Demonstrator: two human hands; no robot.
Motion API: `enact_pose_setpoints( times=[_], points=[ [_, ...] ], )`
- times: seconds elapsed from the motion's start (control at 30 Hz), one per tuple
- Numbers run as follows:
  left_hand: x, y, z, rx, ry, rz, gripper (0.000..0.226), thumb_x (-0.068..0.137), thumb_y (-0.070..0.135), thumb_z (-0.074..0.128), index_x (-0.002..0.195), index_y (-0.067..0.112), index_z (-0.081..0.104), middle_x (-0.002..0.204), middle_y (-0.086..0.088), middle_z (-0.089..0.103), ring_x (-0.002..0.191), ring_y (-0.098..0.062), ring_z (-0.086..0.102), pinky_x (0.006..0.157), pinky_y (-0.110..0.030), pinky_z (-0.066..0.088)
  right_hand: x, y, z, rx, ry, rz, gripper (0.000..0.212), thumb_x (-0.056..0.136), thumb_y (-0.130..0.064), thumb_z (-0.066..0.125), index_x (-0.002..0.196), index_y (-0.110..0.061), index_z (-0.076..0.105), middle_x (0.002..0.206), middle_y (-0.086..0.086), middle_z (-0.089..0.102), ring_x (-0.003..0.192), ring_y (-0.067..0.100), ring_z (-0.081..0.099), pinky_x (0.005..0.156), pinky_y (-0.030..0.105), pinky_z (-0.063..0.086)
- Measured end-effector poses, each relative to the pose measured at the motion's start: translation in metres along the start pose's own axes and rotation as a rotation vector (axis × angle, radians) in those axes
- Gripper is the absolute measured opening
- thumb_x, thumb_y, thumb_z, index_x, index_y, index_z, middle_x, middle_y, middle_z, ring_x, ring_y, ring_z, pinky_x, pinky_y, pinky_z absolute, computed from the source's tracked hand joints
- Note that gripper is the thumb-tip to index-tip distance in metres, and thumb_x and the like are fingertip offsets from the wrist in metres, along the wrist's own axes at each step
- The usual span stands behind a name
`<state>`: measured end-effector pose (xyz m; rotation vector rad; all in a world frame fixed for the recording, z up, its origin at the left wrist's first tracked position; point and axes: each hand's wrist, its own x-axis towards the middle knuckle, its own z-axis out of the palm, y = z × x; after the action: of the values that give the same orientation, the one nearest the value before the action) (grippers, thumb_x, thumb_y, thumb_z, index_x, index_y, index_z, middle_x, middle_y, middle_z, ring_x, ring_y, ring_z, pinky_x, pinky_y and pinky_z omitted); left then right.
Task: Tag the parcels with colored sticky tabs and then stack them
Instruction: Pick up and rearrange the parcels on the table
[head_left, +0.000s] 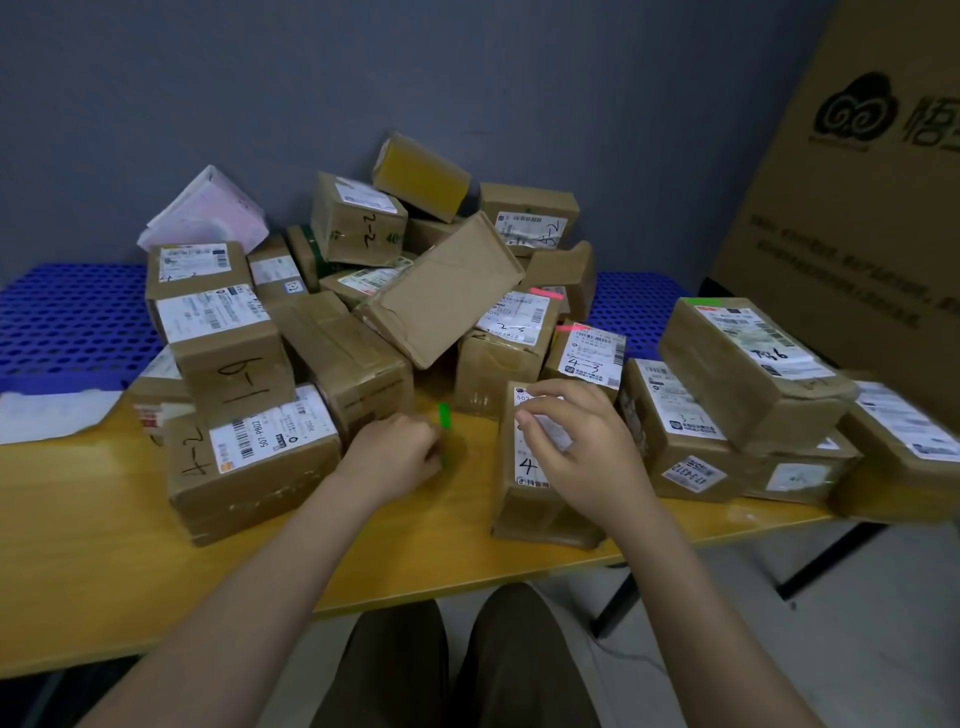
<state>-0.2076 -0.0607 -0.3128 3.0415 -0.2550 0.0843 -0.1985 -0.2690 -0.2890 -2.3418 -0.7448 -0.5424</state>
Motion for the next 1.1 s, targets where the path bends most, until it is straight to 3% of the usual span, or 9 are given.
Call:
enact_pose_setpoints(
  times=[0.17,0.33,0.4,0.47,0.6,0.67,0.8,0.93,1.1],
  points=[
    [-0.002,0.012,-0.025,-0.364,0.567,0.14,0.014,0.091,0.025,0.059,0.098,0.02,0.069,0.094,0.007,0.062,0.088,-0.011,0.056,0.068,-0.029,0.048,0.017,-0.012,-0.003,0.267,-0.005,0.097,0.021,0.092,-0.039,0.059,0.101,-0.026,0.073,0.098,-0.013,0.068,0.092,0.001,0.06,0.078,0.023,0.052],
    [0.004,0.025,-0.04,-0.234,0.78,0.3,0.025,0.091,0.03,0.051,0.096,0.015,0.071,0.094,0.006,0.07,0.086,-0.012,0.064,0.07,-0.025,0.051,0.033,-0.026,-0.005,0.813,0.031,0.403,0.008,0.087,-0.015,0.067,0.09,-0.016,0.074,0.082,0.006,0.074,0.078,0.018,0.07,0.076,0.031,0.059],
    [0.007,0.027,-0.04,-0.39,0.738,0.246,0.025,0.09,0.034,0.058,0.108,0.019,0.068,0.105,0.013,0.067,0.097,-0.006,0.062,0.079,-0.02,0.049,0.038,-0.027,-0.009,0.961,0.06,0.464,0.01,0.085,0.0,0.066,0.087,-0.008,0.072,0.084,0.011,0.073,0.078,0.017,0.07,0.074,0.024,0.058],
    [0.007,0.031,-0.044,-0.822,0.569,0.08,0.032,0.089,0.033,0.063,0.12,0.024,0.061,0.113,0.02,0.062,0.103,0.002,0.058,0.084,-0.013,0.046,0.042,-0.023,-0.014,0.971,0.079,0.47,0.015,0.084,0.006,0.065,0.085,-0.007,0.071,0.086,0.013,0.072,0.079,0.018,0.069,0.074,0.023,0.057],
    [0.011,0.036,-0.051,-1.43,0.305,-0.149,0.011,0.089,0.014,0.062,0.096,0.018,0.07,0.086,0.002,0.072,0.081,-0.009,0.067,0.079,-0.028,0.055,0.044,-0.017,-0.022,0.995,0.066,0.45,0.016,0.085,0.007,0.063,0.085,-0.007,0.071,0.086,0.011,0.073,0.08,0.017,0.069,0.071,0.021,0.056],
    [0.01,0.04,-0.053,-1.53,0.273,-0.195,0.009,0.089,0.012,0.063,0.091,0.014,0.071,0.077,-0.002,0.072,0.075,-0.011,0.066,0.075,-0.027,0.054,0.042,-0.014,-0.02,0.831,0.11,0.348,0.017,0.086,0.004,0.064,0.087,-0.011,0.072,0.088,0.005,0.072,0.083,0.01,0.067,0.073,0.018,0.053],
    [0.011,0.048,-0.057,-1.584,0.296,-0.243,0.01,0.088,0.012,0.064,0.091,0.009,0.073,0.083,-0.01,0.074,0.079,-0.017,0.068,0.079,-0.029,0.055,0.037,-0.006,-0.012,0.025,0.312,-0.193,0.013,0.086,-0.016,0.066,0.095,-0.012,0.075,0.094,0.0,0.062,0.092,0.012,0.051,0.081,0.012,0.038],
    [0.01,0.052,-0.061,-1.651,0.244,-0.244,0.014,0.09,0.013,0.06,0.093,0.012,0.074,0.09,-0.011,0.074,0.084,-0.018,0.07,0.084,-0.034,0.057,0.035,-0.009,-0.006,-0.021,0.269,-0.244,0.023,0.088,-0.025,0.061,0.097,-0.009,0.075,0.095,0.001,0.065,0.091,0.016,0.056,0.081,0.02,0.044],
    [0.009,0.054,-0.062,-1.668,0.222,-0.233,0.014,0.09,0.016,0.061,0.094,0.013,0.074,0.089,-0.006,0.075,0.085,-0.013,0.069,0.078,-0.024,0.056,0.038,-0.01,-0.008,-0.002,0.282,-0.199,0.021,0.085,-0.027,0.066,0.096,-0.012,0.075,0.092,-0.001,0.071,0.087,0.012,0.062,0.079,0.019,0.047]
  ],
)
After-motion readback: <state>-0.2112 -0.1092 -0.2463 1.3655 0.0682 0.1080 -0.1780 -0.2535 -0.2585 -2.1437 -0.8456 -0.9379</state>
